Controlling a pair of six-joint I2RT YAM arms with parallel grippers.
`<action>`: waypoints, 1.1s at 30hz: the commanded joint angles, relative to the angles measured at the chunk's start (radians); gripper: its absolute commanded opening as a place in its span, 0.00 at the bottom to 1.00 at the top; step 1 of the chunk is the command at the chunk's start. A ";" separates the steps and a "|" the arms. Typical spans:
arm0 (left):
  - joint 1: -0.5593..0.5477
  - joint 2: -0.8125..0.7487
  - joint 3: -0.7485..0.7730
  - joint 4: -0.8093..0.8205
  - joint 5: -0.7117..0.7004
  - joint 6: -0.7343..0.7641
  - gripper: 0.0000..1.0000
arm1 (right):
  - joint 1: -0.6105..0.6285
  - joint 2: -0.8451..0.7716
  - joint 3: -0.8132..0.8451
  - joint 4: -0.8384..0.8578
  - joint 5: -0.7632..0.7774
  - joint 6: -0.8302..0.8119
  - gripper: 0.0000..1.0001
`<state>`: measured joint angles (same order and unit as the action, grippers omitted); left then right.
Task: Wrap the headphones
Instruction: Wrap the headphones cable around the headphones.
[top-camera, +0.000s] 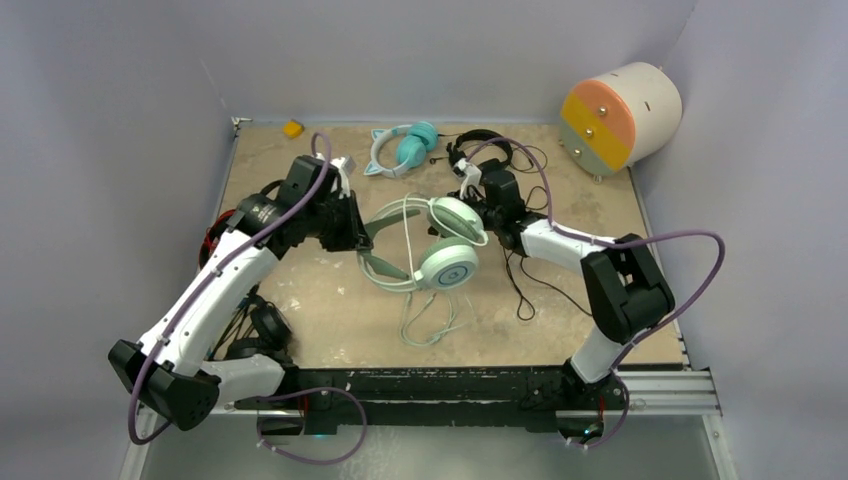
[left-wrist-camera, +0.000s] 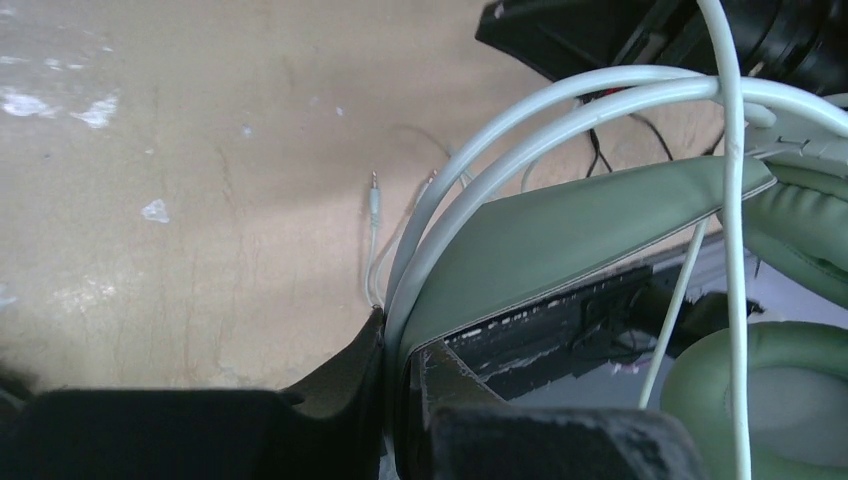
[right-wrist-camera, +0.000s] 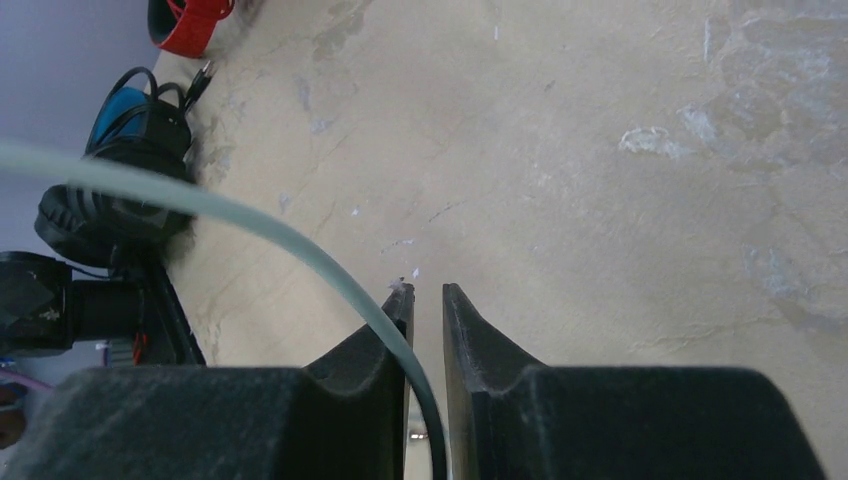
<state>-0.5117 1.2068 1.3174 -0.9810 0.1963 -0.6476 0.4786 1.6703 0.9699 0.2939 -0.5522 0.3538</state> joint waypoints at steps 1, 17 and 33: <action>0.071 -0.020 0.142 -0.013 -0.073 -0.072 0.00 | -0.005 0.032 -0.021 0.163 -0.008 0.060 0.21; 0.150 -0.076 0.190 0.048 -0.104 -0.031 0.00 | 0.097 0.150 -0.082 0.374 0.026 0.142 0.23; 0.150 -0.082 0.158 -0.094 -0.213 0.089 0.00 | -0.054 -0.028 -0.061 0.232 0.170 0.172 0.00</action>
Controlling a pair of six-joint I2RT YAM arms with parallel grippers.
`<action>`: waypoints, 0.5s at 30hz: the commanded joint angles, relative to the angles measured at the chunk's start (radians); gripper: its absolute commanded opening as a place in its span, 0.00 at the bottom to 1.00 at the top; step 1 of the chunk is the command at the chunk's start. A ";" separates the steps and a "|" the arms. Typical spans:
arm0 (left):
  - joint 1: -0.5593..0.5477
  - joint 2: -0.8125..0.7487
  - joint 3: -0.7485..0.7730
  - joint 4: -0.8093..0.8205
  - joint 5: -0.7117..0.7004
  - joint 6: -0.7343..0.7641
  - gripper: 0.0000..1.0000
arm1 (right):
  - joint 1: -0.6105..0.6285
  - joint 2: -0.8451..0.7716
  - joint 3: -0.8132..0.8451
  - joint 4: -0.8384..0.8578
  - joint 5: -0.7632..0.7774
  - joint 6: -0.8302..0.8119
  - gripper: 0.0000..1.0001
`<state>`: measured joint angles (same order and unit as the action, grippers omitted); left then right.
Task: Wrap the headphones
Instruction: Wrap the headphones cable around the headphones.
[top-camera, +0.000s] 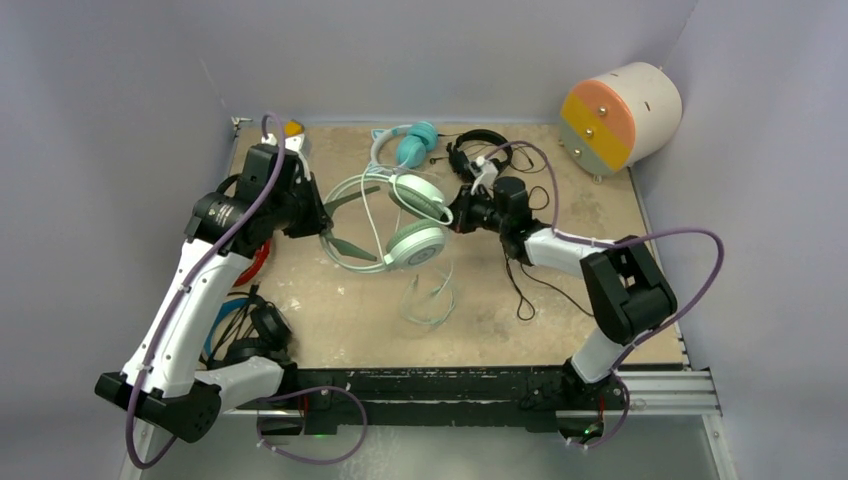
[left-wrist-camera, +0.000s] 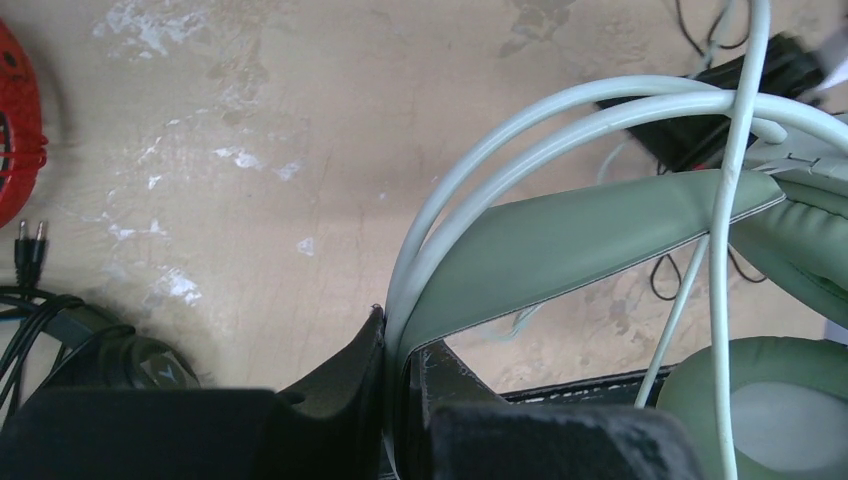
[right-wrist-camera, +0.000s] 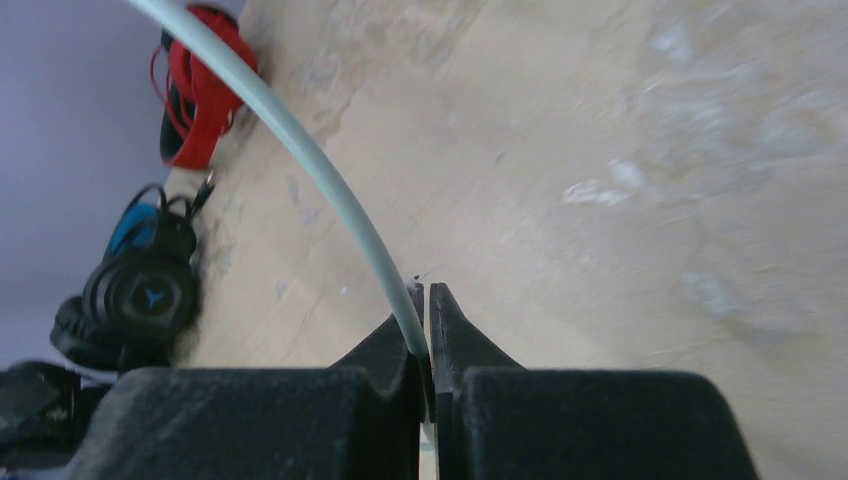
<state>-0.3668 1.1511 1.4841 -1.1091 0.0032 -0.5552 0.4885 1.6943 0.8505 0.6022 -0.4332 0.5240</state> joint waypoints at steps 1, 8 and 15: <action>0.005 -0.029 -0.012 0.034 -0.029 -0.009 0.00 | -0.089 -0.060 0.058 -0.085 0.052 0.011 0.00; 0.005 -0.029 0.005 0.048 -0.009 -0.026 0.00 | -0.139 -0.040 0.001 -0.051 0.034 0.089 0.00; 0.005 -0.021 0.012 0.070 0.070 -0.053 0.00 | -0.151 0.018 0.043 -0.056 -0.059 0.058 0.00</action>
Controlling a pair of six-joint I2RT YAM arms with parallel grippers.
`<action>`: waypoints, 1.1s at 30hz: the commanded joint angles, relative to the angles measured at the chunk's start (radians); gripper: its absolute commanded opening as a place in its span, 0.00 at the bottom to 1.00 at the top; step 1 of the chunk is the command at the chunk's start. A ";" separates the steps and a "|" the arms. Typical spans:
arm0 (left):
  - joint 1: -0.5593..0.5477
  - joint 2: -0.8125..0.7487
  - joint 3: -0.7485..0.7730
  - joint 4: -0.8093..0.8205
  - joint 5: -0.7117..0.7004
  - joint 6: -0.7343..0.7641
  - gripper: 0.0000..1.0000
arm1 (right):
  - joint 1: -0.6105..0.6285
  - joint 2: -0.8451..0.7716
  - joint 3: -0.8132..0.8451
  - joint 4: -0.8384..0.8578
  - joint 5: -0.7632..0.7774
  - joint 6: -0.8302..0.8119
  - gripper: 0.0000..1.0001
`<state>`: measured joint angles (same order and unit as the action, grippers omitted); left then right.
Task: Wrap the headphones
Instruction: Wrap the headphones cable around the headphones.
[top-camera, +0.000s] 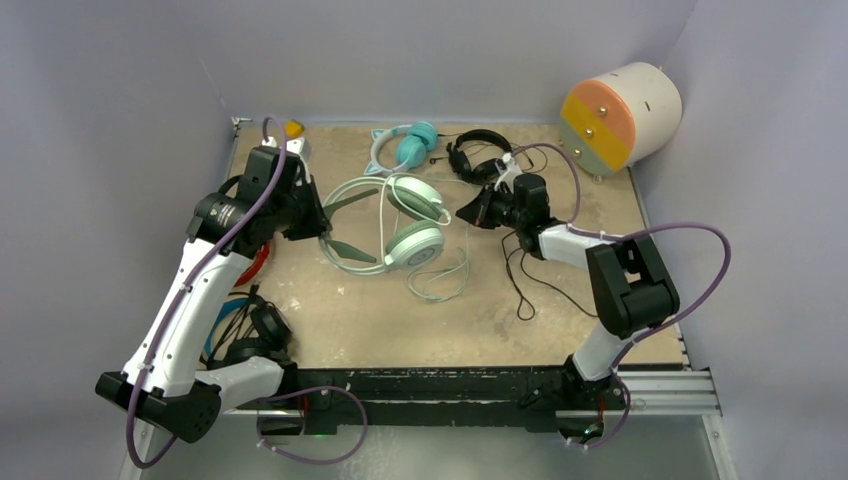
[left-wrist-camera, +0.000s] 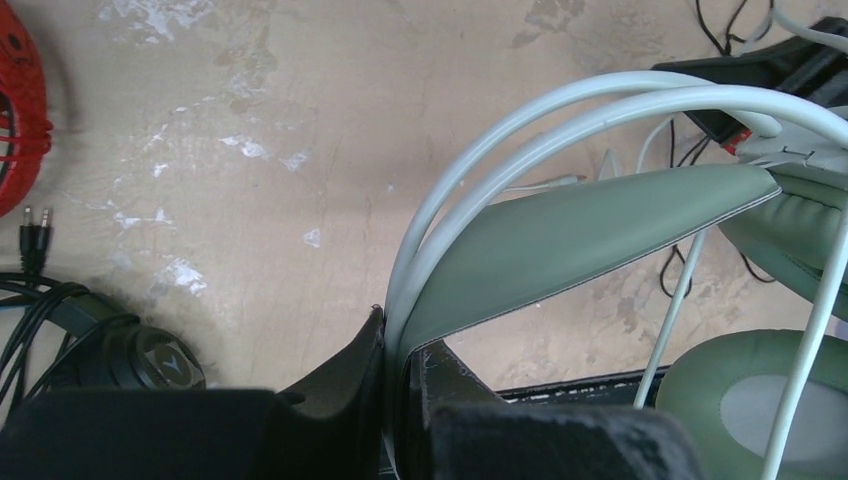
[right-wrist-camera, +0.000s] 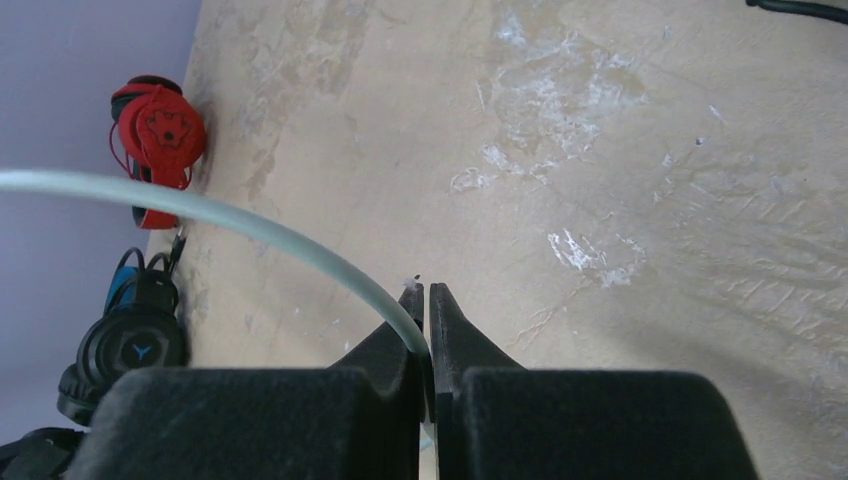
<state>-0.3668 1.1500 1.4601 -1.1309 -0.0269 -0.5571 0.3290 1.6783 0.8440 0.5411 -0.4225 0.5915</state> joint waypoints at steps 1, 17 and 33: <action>0.005 -0.014 0.041 0.102 0.122 -0.064 0.00 | 0.019 0.046 0.045 0.029 -0.092 -0.007 0.00; 0.048 0.215 0.355 0.107 0.046 -0.154 0.00 | 0.361 -0.048 -0.221 0.657 -0.320 -0.018 0.11; 0.080 0.269 0.376 0.107 -0.118 -0.125 0.00 | 0.470 -0.149 -0.336 1.020 -0.356 0.198 0.06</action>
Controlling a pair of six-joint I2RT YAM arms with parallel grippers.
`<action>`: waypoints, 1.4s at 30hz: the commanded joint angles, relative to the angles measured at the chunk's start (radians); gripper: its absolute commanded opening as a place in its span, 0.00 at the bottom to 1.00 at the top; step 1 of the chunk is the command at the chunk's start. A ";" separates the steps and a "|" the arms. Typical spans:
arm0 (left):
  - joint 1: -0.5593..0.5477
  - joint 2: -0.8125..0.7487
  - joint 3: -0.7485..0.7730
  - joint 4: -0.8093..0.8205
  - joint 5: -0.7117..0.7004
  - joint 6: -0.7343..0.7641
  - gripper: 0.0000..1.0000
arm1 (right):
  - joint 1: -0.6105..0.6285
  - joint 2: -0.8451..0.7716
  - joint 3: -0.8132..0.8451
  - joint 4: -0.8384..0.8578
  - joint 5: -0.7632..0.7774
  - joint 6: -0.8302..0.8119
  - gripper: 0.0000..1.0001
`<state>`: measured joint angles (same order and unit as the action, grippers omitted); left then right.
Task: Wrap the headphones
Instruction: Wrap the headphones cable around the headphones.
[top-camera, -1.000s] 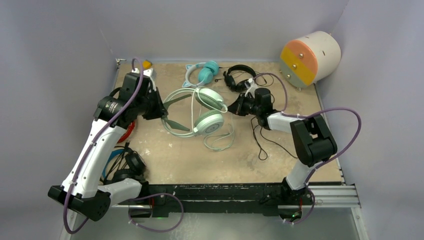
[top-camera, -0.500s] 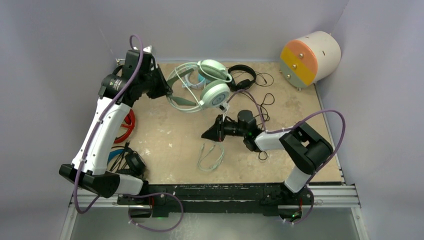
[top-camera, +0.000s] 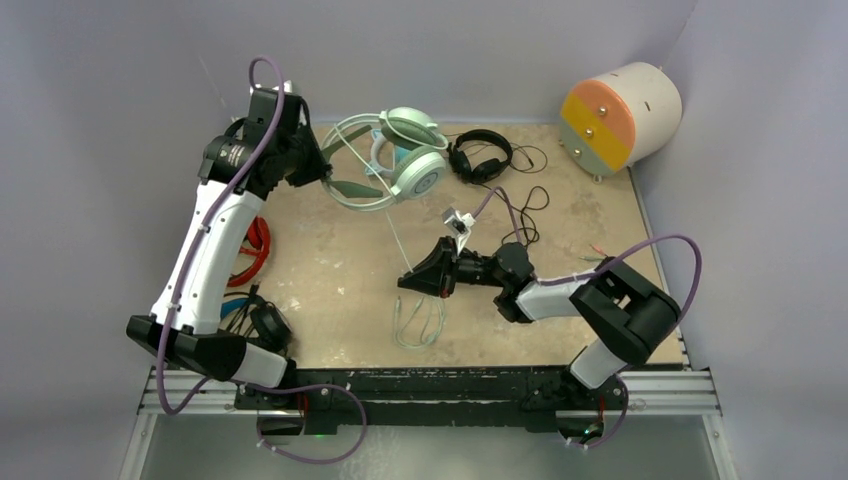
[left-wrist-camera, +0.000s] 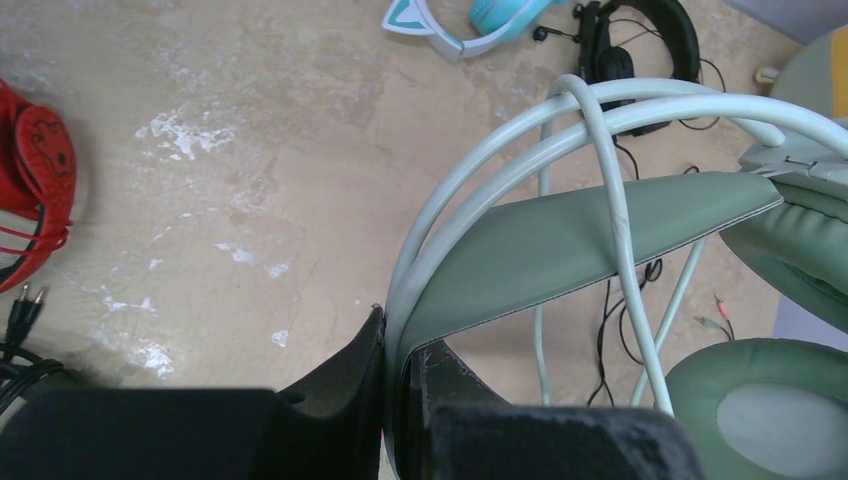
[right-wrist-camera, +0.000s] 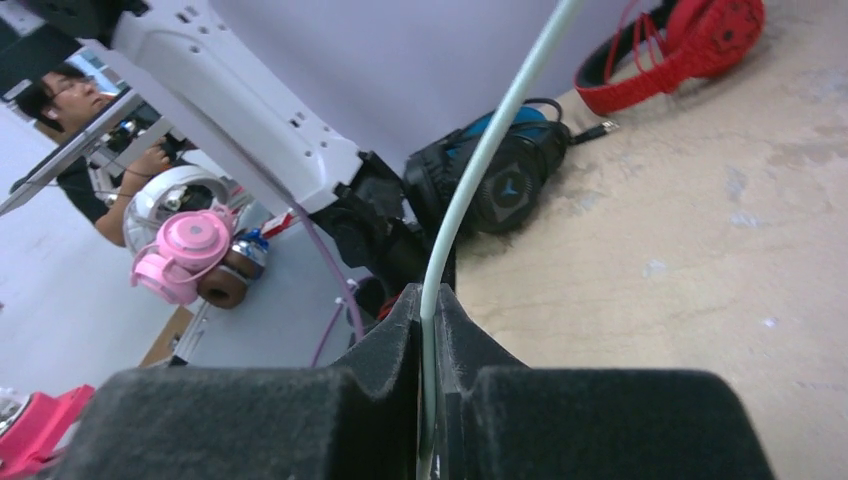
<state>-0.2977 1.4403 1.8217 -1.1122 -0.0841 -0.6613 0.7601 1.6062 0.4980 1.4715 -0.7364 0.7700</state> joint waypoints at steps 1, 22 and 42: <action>0.011 -0.020 0.004 0.095 -0.084 -0.016 0.00 | 0.050 -0.099 0.018 0.040 -0.037 -0.003 0.06; 0.007 -0.156 -0.475 0.366 -0.310 0.154 0.00 | 0.076 -0.331 0.312 -1.076 0.166 -0.396 0.54; -0.167 -0.179 -0.538 0.331 -0.340 0.119 0.00 | 0.078 -0.105 0.823 -1.441 0.484 -0.547 0.48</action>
<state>-0.4591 1.3132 1.2713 -0.8536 -0.4835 -0.5049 0.8368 1.4300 1.2392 0.0914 -0.2913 0.2565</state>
